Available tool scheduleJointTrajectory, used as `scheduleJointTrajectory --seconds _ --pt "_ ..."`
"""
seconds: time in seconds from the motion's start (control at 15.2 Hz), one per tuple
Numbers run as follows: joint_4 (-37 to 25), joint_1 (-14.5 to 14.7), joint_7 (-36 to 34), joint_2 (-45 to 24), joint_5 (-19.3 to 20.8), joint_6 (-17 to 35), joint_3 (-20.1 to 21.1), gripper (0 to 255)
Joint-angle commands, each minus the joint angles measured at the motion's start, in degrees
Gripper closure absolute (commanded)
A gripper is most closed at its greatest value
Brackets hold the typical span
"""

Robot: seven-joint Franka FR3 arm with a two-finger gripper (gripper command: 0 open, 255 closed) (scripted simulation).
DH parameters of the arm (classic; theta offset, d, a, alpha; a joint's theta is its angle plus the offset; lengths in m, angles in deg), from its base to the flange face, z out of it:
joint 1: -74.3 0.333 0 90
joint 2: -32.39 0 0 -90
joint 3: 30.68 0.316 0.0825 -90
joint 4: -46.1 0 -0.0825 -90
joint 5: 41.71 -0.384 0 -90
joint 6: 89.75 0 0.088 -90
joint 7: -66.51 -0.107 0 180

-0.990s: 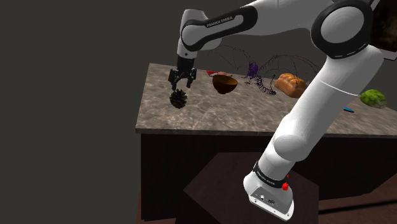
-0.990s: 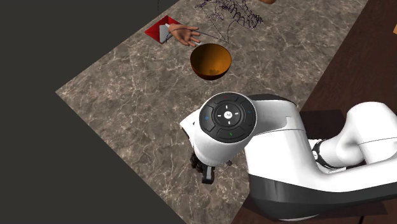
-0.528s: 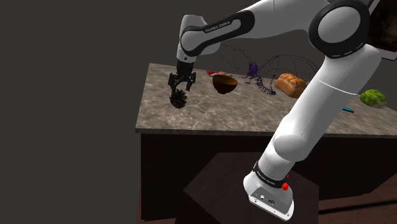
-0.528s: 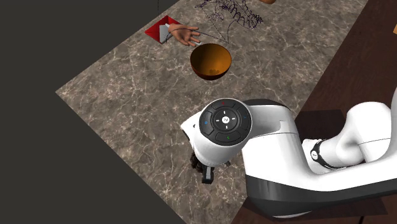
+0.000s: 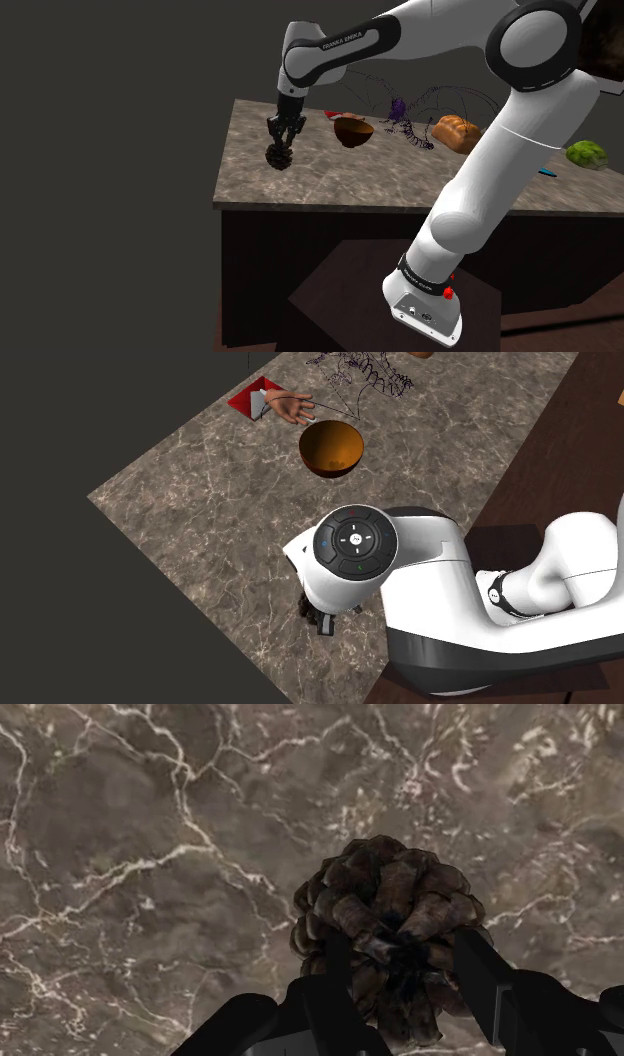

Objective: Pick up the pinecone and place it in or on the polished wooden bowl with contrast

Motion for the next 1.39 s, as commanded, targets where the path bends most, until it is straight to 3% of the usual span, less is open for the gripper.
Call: scheduleJointTrajectory --seconds 0.0,0.26,1.32 --pt "0.2 0.0 0.0 -0.3 0.0 -0.1 0.0 255" --pt "0.4 0.0 0.0 -0.1 0.0 0.0 0.0 255" --pt "-8.8 0.0 0.0 2.9 0.0 -12.2 0.0 255"
